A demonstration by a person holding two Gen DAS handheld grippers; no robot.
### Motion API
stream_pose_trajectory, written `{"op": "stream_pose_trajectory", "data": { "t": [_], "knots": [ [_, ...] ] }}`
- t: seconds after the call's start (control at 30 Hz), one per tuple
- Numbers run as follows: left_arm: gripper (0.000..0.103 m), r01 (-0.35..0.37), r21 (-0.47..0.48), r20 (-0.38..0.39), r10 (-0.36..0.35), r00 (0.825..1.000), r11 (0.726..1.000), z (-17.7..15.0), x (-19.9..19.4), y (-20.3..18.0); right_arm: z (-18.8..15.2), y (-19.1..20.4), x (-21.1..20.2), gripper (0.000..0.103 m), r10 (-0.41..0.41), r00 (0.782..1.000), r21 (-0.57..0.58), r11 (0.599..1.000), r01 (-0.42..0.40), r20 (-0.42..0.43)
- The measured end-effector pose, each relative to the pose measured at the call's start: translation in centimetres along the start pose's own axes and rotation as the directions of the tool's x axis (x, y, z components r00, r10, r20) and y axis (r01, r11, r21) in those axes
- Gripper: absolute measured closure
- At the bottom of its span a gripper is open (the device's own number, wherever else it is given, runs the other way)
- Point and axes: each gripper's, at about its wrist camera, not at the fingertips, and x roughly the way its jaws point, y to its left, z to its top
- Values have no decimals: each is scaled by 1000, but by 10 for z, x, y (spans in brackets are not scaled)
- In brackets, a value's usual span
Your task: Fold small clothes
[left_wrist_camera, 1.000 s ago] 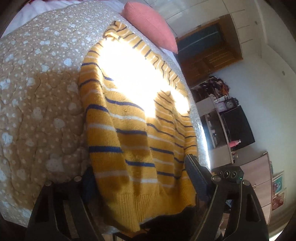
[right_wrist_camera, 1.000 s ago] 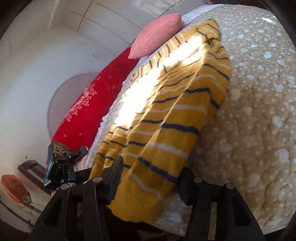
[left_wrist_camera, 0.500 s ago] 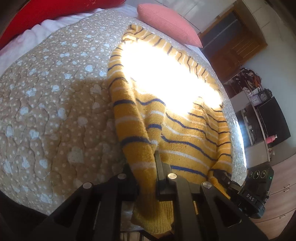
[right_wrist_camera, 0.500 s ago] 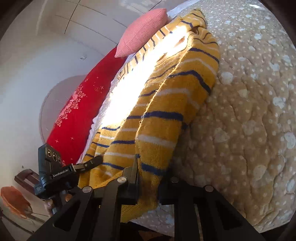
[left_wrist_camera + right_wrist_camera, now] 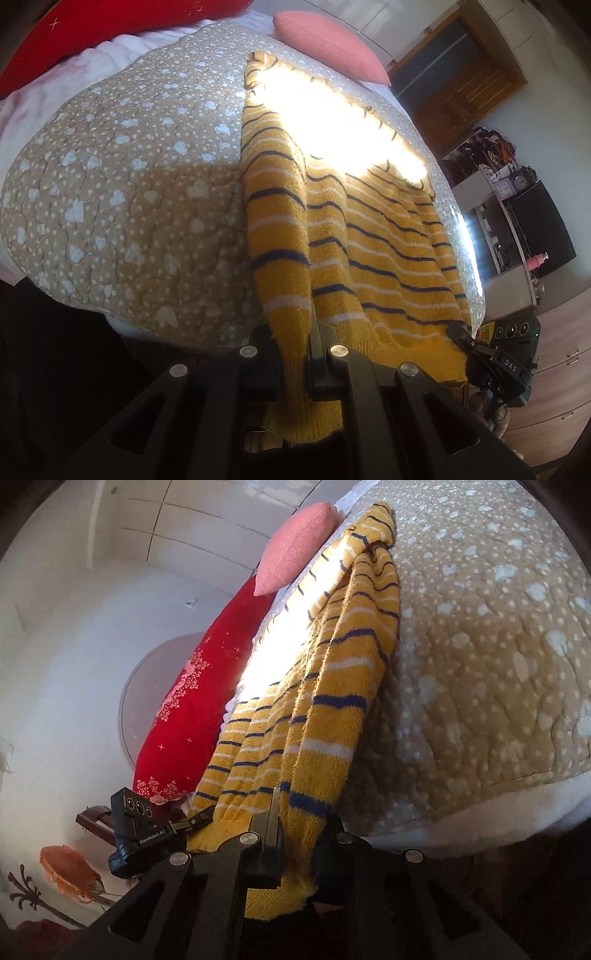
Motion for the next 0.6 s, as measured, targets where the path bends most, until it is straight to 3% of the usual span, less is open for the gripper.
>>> {"op": "stream_pose_trajectory", "data": {
  "t": [0.13,0.27,0.47,0.6],
  "knots": [
    [95,20,36,67,-22,997,999,36,-10,-18,28,25,-1,91,32,999,-62,998,-29,38],
    [95,45,50,114,-50,992,998,94,-3,-37,77,56,10,91,56,996,-115,992,-47,71],
    [95,-16,76,151,4,989,997,190,38,-67,172,79,41,91,-17,990,-178,983,41,137],
    [95,-46,55,110,40,993,997,244,84,-68,227,69,77,91,-101,984,-153,980,124,149]
  ]
}}
